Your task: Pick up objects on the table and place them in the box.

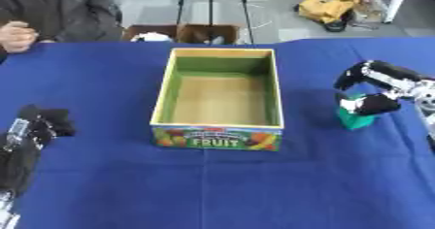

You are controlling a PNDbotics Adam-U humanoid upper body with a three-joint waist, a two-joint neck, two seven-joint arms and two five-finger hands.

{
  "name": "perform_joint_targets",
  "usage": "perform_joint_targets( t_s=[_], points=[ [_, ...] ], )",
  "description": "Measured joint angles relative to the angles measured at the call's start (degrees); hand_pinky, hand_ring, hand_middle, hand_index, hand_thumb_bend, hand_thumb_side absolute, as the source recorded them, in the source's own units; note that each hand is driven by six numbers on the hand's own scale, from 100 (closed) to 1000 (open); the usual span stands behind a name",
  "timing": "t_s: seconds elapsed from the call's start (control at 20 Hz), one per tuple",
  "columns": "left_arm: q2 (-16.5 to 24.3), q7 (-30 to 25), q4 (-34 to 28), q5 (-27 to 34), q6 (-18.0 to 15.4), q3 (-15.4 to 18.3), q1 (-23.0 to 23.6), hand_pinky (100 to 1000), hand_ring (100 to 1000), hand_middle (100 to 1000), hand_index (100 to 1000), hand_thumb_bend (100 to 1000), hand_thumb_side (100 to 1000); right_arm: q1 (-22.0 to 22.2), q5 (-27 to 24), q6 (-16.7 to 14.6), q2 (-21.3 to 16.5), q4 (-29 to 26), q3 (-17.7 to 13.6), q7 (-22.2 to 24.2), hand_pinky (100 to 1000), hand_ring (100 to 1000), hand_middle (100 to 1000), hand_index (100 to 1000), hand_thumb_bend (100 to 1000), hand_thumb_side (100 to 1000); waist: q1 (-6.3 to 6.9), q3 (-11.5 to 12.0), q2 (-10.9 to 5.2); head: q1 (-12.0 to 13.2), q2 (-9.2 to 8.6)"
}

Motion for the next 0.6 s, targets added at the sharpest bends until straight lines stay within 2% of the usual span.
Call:
perform_joint_targets(
  t_s=[0.1,0.2,0.25,0.55,0.6],
  points=[
    [0.0,0.0,0.0,0.0,0.0,0.0,0.0,687,599,561,720,396,1000,0.0,0.1,0.0,0.0,-0.4,0.2,0.4,855,813,788,869,457,292,-0.06,0.0,-0.01,0.0,0.0],
    [0.0,0.0,0.0,0.0,0.0,0.0,0.0,687,599,561,720,397,1000,0.2,0.2,-0.2,-0.3,-0.7,0.3,1.3,888,854,847,916,534,250,-0.1,0.1,-0.01,0.0,0.0],
    [0.0,0.0,0.0,0.0,0.0,0.0,0.0,687,599,561,720,397,1000,0.5,0.2,-0.4,-0.6,-0.8,0.3,1.9,900,867,860,927,541,235,-0.19,0.1,-0.01,0.0,0.0],
    [0.0,0.0,0.0,-0.1,0.0,0.0,0.0,687,599,562,720,399,1000,3.3,-0.4,-2.0,-5.5,-3.7,0.3,6.3,926,895,865,918,435,141,-0.77,-0.8,-0.01,0.3,0.0],
    [0.0,0.0,0.0,-0.1,0.0,0.0,0.0,687,599,562,720,399,1000,3.5,-0.7,-2.0,-6.3,-4.2,0.3,7.1,925,897,859,907,383,100,-0.81,-0.8,-0.01,0.4,0.0]
  ],
)
